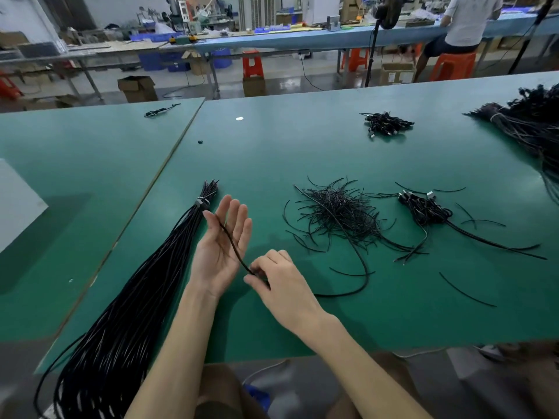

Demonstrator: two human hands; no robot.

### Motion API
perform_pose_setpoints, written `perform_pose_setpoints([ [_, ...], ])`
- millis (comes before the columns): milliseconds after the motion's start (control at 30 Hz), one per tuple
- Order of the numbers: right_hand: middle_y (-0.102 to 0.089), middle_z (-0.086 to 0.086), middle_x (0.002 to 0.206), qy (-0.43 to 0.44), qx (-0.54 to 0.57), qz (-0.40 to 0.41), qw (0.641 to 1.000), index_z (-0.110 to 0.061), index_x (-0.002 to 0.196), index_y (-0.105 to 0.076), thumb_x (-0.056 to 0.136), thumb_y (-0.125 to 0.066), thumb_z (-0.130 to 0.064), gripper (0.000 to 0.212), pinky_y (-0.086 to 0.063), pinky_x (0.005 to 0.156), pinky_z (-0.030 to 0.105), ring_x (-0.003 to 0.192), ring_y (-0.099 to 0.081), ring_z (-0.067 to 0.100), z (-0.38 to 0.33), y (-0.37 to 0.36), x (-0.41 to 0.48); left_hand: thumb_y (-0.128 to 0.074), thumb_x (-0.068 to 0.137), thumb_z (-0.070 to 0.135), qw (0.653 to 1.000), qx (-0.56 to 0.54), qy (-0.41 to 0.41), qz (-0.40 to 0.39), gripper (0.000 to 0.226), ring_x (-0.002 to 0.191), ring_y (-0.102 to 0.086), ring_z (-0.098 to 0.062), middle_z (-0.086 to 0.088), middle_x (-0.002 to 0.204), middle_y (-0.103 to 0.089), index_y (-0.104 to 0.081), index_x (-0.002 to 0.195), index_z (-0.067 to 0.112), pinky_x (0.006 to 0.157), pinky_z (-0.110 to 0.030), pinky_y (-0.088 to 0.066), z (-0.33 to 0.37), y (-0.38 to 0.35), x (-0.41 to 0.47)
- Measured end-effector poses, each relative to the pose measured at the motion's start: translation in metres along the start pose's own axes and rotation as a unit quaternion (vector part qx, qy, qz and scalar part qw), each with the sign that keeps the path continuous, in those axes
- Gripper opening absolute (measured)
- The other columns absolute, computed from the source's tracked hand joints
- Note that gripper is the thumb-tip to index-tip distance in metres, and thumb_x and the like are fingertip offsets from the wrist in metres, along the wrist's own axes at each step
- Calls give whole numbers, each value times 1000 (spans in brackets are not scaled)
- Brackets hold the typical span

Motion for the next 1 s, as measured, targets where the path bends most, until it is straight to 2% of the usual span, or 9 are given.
perform_pose_setpoints([
  [233,-56,-20,56,-117,94,61,987,-19,84,-67,104,-57,-38,29,-35,53,14,51,-49,0,24,31,-1,-50,96,35,995,73,-42,54,40,85,-77,-9,5,90,-79,-82,92,12,73,-27,-62,3,6,3],
  [300,-54,-29,53,-138,82,57,985,-22,79,-66,103,-59,-42,32,-36,50,13,46,-48,-1,28,40,1,-50,97,36,993,100,-37,44,40,78,-76,-9,6,84,-78,-81,89,13,71,-26,-61,-1,6,3],
  [500,-55,-8,56,-231,218,43,947,-17,71,-72,98,-67,-36,33,-37,49,16,43,-42,5,37,55,11,-51,102,42,950,291,80,-82,39,46,-56,-12,4,61,-62,-72,83,13,56,-23,-46,-12,3,-6],
  [600,-51,-4,54,-265,309,10,914,-12,64,-65,99,-67,-27,38,-33,45,19,40,-35,9,36,61,13,-51,104,40,857,484,121,-130,43,52,-60,-20,-12,68,-69,-72,90,5,59,-27,-48,-32,4,-7],
  [700,-56,1,55,-257,232,16,938,-13,60,-60,99,-62,-22,40,-42,53,25,44,-45,11,35,64,15,-50,104,39,802,584,52,-117,45,70,-69,-30,-18,84,-75,-74,97,2,71,-34,-55,-44,6,-6],
  [867,-71,-3,68,-191,104,54,975,-16,75,-68,103,-55,-18,30,-43,50,12,40,-56,4,20,78,21,-55,100,32,636,758,-121,-85,31,101,-69,0,15,108,-77,-77,112,14,91,-26,-53,-47,1,-8],
  [933,-72,-2,71,-170,112,58,977,-16,83,-69,103,-55,-20,26,-44,48,14,39,-58,8,11,80,23,-51,103,28,642,749,-145,-74,25,90,-68,7,27,94,-73,-76,101,21,75,-21,-49,-47,-2,-10],
  [967,-73,-2,71,-160,123,57,978,-18,85,-69,103,-55,-20,23,-44,47,14,40,-59,10,7,79,23,-50,106,28,660,736,-142,-55,27,72,-46,14,36,76,-49,-73,95,23,67,-24,-46,-46,-3,-10],
  [1000,-73,-2,71,-153,141,54,977,-20,87,-67,103,-55,-20,21,-44,47,14,40,-60,11,3,76,22,-48,109,28,685,715,-131,-42,29,113,-47,-18,5,119,-51,-73,100,19,70,-26,-49,-44,-3,-10],
])
Point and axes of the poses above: each hand's wrist, its own x-axis towards the middle knuckle, its own y-axis out of the back of the hand, z = x × y, the point moved 2 cm from there along x, towards the middle knuckle
